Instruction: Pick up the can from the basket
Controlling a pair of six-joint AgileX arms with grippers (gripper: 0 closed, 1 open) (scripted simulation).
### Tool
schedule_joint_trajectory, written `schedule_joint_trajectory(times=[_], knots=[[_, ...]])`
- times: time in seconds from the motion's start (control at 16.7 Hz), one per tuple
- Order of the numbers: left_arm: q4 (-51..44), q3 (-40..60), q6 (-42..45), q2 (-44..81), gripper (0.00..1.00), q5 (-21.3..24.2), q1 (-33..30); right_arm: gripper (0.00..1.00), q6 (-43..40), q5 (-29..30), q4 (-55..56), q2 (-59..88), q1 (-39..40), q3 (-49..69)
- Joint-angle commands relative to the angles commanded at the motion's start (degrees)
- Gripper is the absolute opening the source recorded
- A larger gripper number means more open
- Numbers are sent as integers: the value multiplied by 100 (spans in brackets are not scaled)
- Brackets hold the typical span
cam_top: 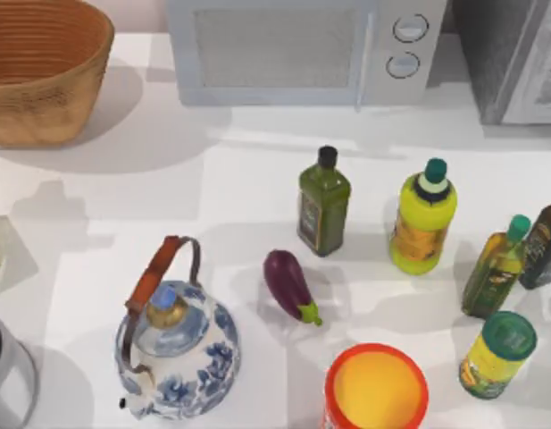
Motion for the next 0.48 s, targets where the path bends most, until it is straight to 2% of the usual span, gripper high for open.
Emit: schedule_joint_trajectory(times=[0.24, 0.48], knots=[[935, -2139, -89, -2331, 0, -74, -80, 100, 0, 0, 0, 0, 0, 0], [1642, -3550, -157, -3774, 0, -148, -116, 100, 0, 0, 0, 0, 0, 0]])
